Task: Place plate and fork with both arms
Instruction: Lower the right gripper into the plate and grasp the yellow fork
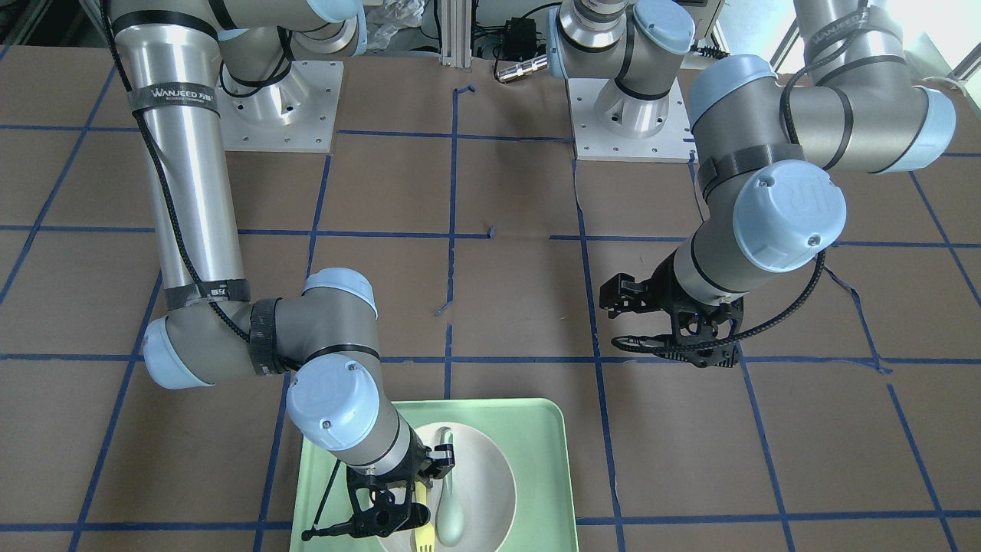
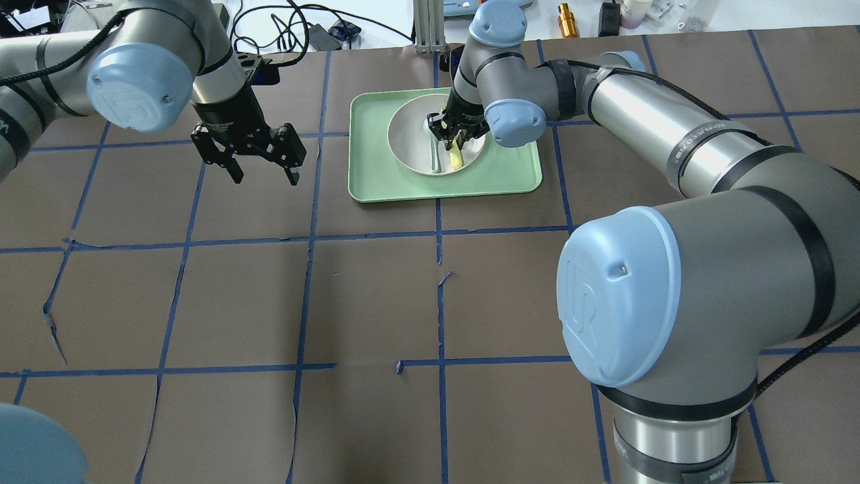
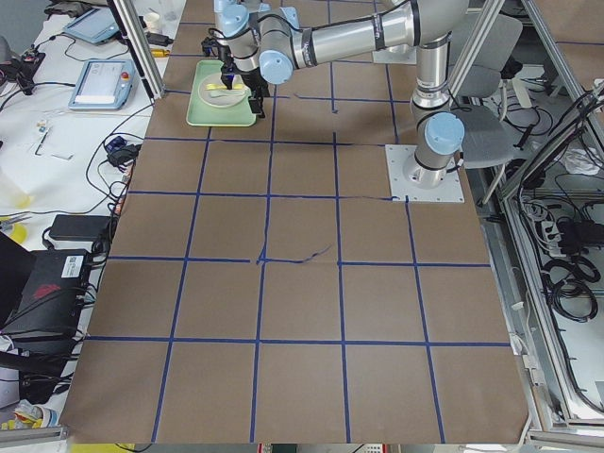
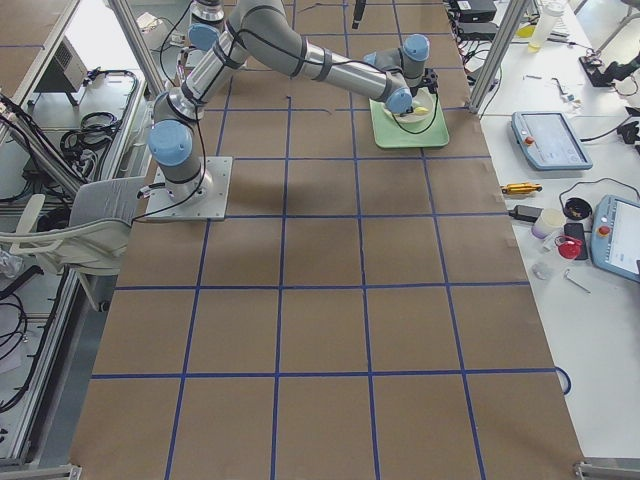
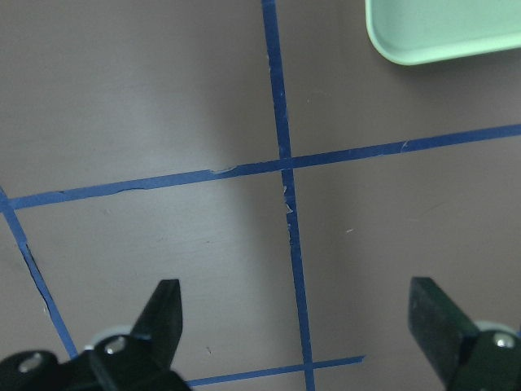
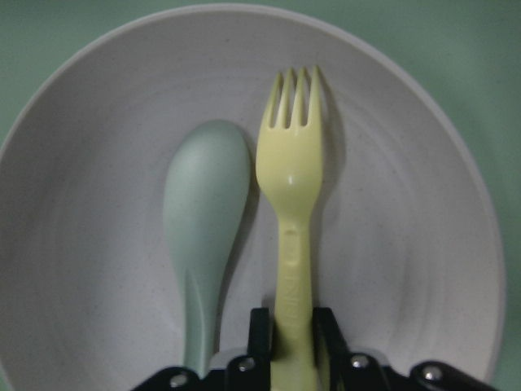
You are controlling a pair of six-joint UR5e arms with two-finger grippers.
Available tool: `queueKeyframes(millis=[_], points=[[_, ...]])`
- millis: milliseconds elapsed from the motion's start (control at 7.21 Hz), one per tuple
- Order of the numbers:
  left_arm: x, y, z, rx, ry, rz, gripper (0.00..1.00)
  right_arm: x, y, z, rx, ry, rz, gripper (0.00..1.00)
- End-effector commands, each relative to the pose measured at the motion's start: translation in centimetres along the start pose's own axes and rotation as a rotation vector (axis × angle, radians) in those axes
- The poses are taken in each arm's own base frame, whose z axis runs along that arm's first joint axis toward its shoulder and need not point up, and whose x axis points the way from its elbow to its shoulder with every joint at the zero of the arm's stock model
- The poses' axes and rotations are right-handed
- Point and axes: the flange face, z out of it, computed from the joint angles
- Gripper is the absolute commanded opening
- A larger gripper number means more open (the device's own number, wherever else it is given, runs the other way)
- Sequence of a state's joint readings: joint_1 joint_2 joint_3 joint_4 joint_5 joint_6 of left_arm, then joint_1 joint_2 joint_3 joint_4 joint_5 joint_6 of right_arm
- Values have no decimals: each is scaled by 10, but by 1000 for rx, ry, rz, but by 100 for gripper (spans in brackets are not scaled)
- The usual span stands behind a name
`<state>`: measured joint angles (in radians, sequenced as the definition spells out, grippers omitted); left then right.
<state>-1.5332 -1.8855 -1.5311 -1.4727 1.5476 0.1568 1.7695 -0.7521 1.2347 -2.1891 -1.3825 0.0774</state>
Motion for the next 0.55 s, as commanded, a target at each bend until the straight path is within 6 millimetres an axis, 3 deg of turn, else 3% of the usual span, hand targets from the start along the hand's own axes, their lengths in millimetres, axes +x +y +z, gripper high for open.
queueKeyframes(millis=[0,139,416], points=[[-3,1,-3,5,0,-4,100,-3,1,0,-1,2,-6,5],[-7,2,-3,6,1,-10,100,-4,1,0,0,2,-1,0],[-7,1,-4,9,0,-10,100,-5,1,-6,6,1,19,0]])
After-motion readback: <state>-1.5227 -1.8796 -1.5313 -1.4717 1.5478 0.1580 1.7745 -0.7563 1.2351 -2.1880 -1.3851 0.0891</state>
